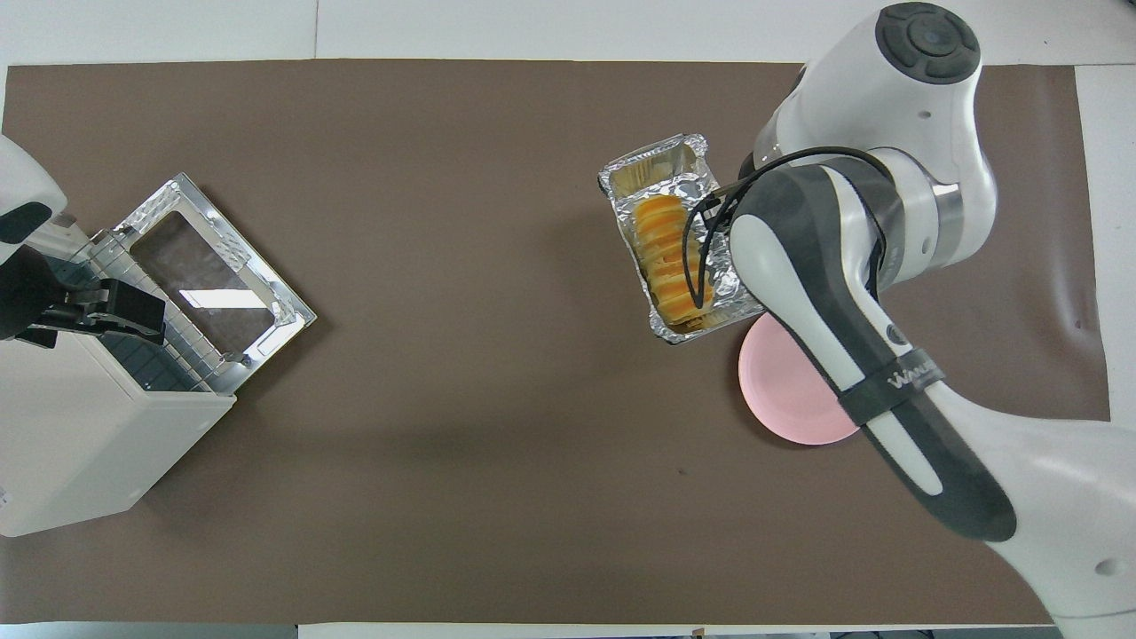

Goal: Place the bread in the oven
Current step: 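Grasp the foil tray with the right gripper and slide it toward the oven, then release the foil tray with the right gripper while the left gripper reaches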

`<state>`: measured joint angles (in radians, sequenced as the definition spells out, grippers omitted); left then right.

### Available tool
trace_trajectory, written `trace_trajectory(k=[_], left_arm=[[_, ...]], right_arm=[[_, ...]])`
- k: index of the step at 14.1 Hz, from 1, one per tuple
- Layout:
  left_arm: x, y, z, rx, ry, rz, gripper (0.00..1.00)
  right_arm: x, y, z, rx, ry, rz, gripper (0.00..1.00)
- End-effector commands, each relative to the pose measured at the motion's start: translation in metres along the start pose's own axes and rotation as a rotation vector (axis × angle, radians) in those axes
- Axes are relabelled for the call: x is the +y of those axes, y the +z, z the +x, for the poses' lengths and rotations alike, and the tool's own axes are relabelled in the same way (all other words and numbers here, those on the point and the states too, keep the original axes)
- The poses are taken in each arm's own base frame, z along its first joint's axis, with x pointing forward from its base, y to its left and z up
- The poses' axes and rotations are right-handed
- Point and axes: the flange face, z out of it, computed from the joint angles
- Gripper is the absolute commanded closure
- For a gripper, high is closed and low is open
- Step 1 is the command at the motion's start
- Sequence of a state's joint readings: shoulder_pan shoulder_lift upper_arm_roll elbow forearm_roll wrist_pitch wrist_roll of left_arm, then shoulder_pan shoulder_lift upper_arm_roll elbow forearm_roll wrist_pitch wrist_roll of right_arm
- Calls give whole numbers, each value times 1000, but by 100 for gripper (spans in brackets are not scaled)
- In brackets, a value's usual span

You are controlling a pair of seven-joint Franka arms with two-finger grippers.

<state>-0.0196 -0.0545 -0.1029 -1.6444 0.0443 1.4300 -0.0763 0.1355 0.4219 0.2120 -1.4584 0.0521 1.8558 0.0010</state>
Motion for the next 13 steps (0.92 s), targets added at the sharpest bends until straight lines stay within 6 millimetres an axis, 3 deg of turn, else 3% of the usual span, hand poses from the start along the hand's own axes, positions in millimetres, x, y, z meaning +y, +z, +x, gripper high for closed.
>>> trace_trajectory(k=[1,3,5,6,10,13], left_arm=[[-3,-2,-7,9,-2,-14,0],[-3,-2,-7,9,-2,-14,0],[-3,-2,-7,8,-2,-14,0],[-3,-2,-7,9,-2,-14,0],[-3,-2,-7,9,-2,-14,0],[-3,-2,-7,8,-2,-14,0]], right_arm=[[-103,14,-8,8,80,34,100],[-177,38,-22,6,120,30,100],[-219,75,-39,21,131,28,100],[-228,96,-48,26,146,26,100],[-218,136,-57,42,198,29,100],[-205,143,-55,48,299,33,100]])
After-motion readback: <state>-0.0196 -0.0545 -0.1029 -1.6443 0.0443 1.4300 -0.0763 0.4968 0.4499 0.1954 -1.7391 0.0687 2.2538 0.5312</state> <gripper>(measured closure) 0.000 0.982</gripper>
